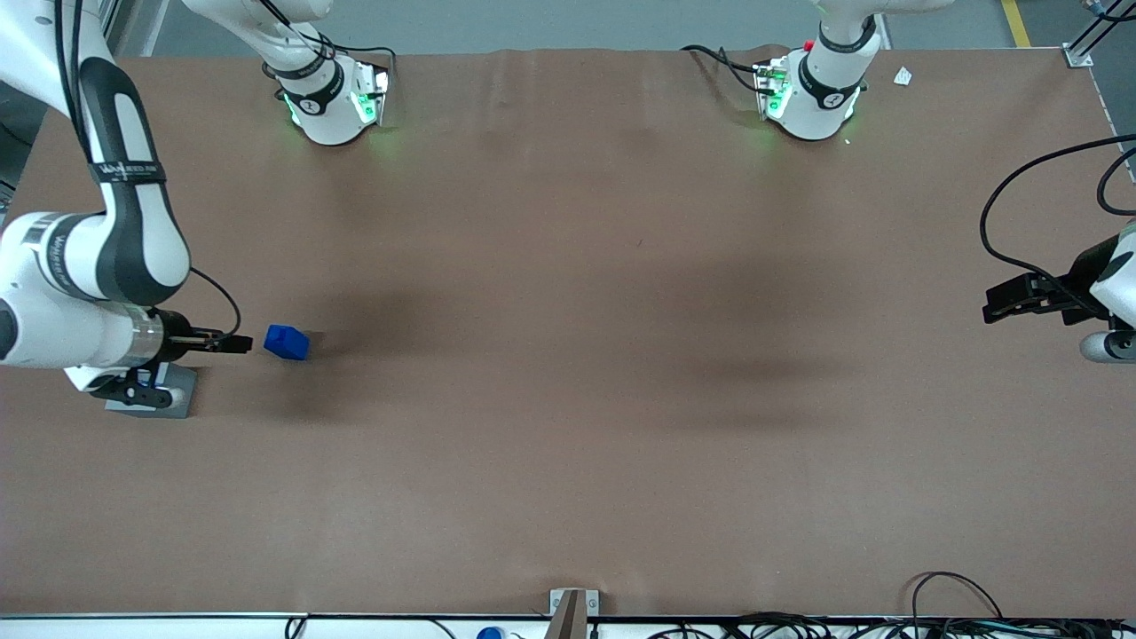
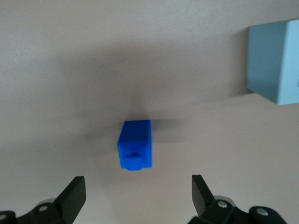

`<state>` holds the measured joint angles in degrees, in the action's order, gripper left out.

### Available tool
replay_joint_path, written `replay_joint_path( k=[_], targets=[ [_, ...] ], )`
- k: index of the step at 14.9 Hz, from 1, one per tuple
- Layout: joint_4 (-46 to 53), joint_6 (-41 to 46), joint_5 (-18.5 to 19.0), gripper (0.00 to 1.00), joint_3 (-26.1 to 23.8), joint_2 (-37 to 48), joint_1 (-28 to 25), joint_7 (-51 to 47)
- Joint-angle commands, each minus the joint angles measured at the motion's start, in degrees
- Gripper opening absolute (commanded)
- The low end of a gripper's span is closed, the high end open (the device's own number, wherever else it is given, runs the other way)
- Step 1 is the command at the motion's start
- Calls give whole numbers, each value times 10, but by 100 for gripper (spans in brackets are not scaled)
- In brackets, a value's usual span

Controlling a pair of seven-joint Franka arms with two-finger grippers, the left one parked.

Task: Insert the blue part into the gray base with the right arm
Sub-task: 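Close the right gripper on the blue block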

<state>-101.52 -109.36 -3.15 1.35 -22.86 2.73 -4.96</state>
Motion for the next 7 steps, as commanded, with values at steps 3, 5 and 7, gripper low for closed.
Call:
replay_joint_path(
  k=[3, 5, 7],
  targets=[
    [-77, -82, -5, 100, -2, 8, -25, -29],
    [-81, -81, -5, 100, -2, 3, -30, -28],
    [-83, -77, -3, 100, 0, -6, -27, -29]
  ],
)
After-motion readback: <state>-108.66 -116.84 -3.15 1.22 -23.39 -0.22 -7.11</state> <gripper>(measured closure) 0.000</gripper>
